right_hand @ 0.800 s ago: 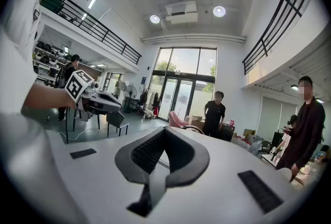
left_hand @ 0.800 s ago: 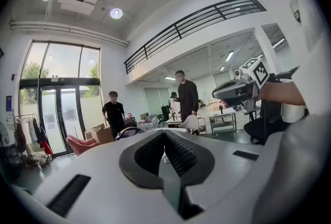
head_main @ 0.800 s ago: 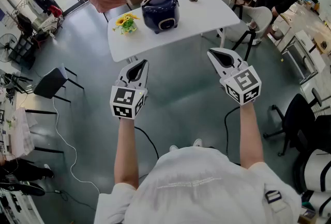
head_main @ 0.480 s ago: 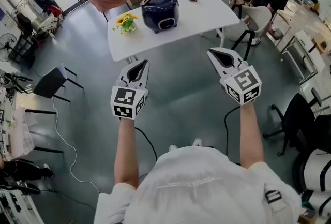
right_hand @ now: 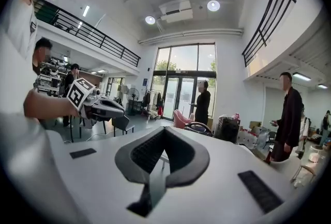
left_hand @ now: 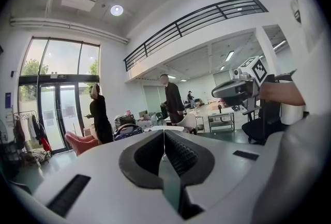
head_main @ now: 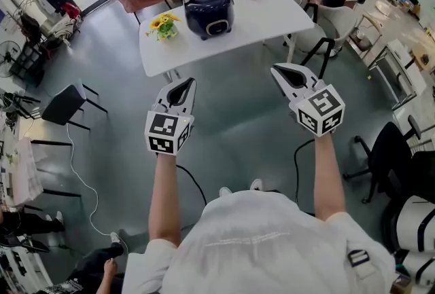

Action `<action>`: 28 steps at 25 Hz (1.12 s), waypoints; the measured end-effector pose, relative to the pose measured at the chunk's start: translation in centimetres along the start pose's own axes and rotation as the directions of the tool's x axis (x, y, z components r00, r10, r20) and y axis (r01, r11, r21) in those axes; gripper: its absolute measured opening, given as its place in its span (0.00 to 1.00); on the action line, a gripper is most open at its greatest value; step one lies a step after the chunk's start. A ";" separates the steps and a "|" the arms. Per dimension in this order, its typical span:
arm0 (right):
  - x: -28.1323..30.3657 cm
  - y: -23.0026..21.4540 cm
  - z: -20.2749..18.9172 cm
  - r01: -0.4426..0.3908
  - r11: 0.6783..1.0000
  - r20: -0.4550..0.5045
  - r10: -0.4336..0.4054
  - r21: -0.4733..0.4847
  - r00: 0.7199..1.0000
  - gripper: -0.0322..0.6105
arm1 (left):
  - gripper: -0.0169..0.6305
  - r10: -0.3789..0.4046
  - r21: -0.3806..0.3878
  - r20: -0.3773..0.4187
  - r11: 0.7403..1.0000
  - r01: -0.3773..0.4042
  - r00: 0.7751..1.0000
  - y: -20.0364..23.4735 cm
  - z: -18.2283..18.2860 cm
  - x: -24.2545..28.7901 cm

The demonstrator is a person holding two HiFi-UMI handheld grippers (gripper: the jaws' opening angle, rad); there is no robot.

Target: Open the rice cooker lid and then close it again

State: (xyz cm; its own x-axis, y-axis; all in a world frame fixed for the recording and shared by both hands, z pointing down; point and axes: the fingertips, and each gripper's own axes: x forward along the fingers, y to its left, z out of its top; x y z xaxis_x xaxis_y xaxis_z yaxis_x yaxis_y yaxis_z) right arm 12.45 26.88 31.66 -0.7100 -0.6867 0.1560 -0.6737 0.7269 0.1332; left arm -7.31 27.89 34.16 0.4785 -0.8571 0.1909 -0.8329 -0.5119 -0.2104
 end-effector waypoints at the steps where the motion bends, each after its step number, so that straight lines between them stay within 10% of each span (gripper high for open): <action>1: 0.0 -0.1 -0.1 0.002 1.000 -0.001 -0.002 -0.002 1.000 0.09 | 0.05 0.002 -0.002 -0.002 1.000 -0.002 1.000 -0.1 0.0 0.0; 7: 0.1 -0.8 -0.9 0.000 0.999 -0.023 0.000 -0.032 1.000 0.26 | 0.06 -0.001 -0.015 -0.009 1.000 0.000 1.000 -0.6 -0.2 0.6; 11: -0.2 -1.4 -1.3 -0.013 0.999 -0.021 0.013 -0.032 1.000 0.35 | 0.27 -0.005 -0.022 -0.005 1.000 0.005 1.000 -1.4 -0.1 1.1; 28: -1.0 -7.9 -4.0 -0.015 1.000 -0.002 0.015 0.025 1.000 0.40 | 0.32 0.075 -0.006 -0.075 0.997 -0.075 0.994 -4.2 -0.9 5.5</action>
State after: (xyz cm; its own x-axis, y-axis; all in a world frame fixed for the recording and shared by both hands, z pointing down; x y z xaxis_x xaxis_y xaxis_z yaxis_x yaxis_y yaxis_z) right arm 19.32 21.84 34.38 -0.7200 -0.6754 0.1596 -0.6676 0.7368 0.1066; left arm -1.45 25.40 36.95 0.3928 -0.8860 0.2464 -0.8681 -0.4456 -0.2185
